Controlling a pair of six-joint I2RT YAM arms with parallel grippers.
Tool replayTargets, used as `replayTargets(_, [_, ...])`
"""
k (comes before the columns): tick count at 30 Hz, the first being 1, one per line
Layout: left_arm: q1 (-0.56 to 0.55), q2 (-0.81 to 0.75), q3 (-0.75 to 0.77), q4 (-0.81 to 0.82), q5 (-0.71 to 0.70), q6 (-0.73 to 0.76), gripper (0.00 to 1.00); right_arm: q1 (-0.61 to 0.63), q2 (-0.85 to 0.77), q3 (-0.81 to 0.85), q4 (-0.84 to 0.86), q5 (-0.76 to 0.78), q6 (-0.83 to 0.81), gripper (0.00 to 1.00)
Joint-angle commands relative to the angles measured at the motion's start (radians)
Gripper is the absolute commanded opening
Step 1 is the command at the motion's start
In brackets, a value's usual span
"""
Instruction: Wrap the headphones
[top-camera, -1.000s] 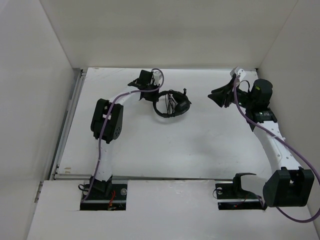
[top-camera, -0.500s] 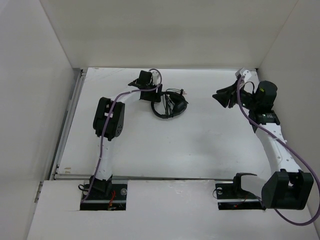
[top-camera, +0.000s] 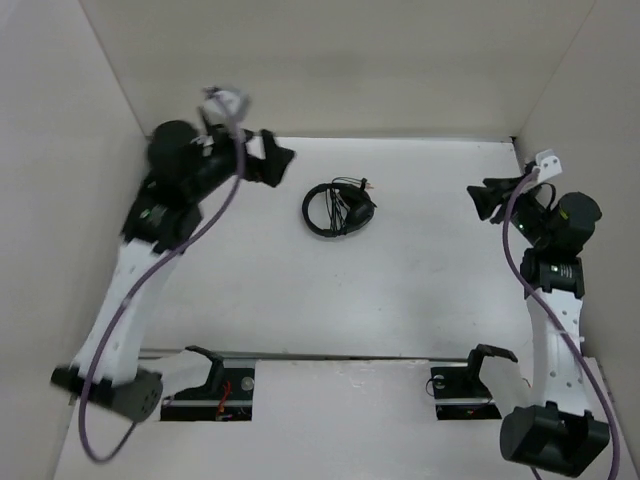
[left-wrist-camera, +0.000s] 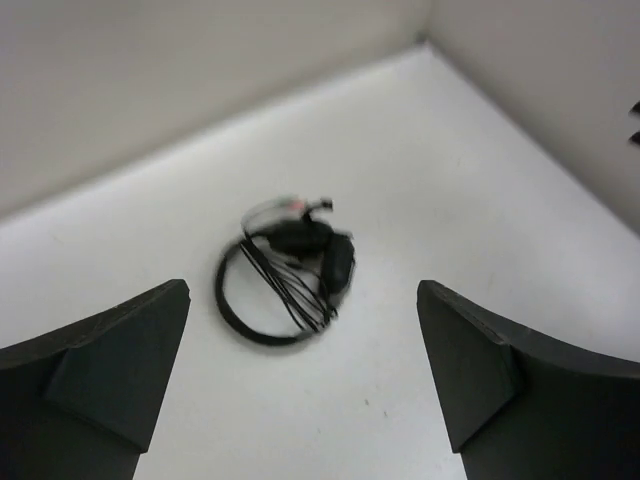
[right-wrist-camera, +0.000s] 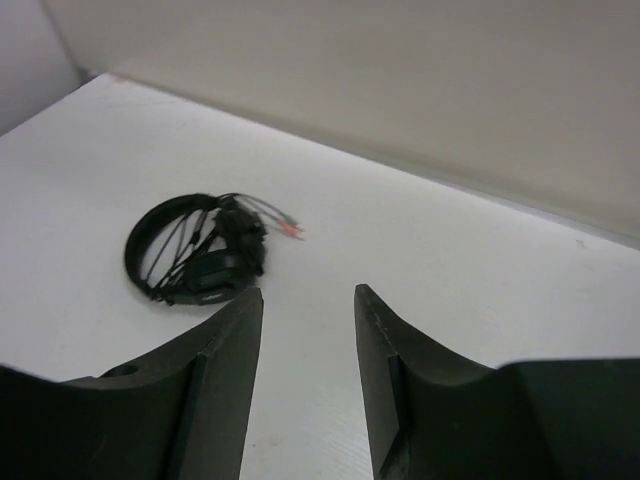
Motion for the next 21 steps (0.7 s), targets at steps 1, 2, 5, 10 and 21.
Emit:
replayTargets(1, [0.16, -0.191, -0.142, -0.05, -0.027, 0.066, 1.0, -0.081, -0.078, 0.026, -0.086, 0.157, 0.044, 0.49])
replayTargets(2, [0.23, -0.24, -0.205, -0.027, -0.06, 0.073, 1.0, -0.107, -0.096, 0.03, -0.121, 0.18, 0.041, 0.51])
replayTargets(5, [0.422, -0.348, -0.397, 0.004, -0.122, 0.08, 1.0, -0.187, -0.125, 0.067, -0.256, 0.217, 0.006, 0.52])
replayTargets(10, [0.624, -0.457, -0.586, -0.01, -0.076, 0.091, 1.0, -0.264, -0.08, 0.175, -0.506, 0.231, -0.058, 0.93])
replayTargets(21, [0.935, -0.595, -0.671, -0.074, 0.02, 0.221, 1.0, -0.232, -0.027, 0.299, -0.906, 0.32, -0.154, 1.0])
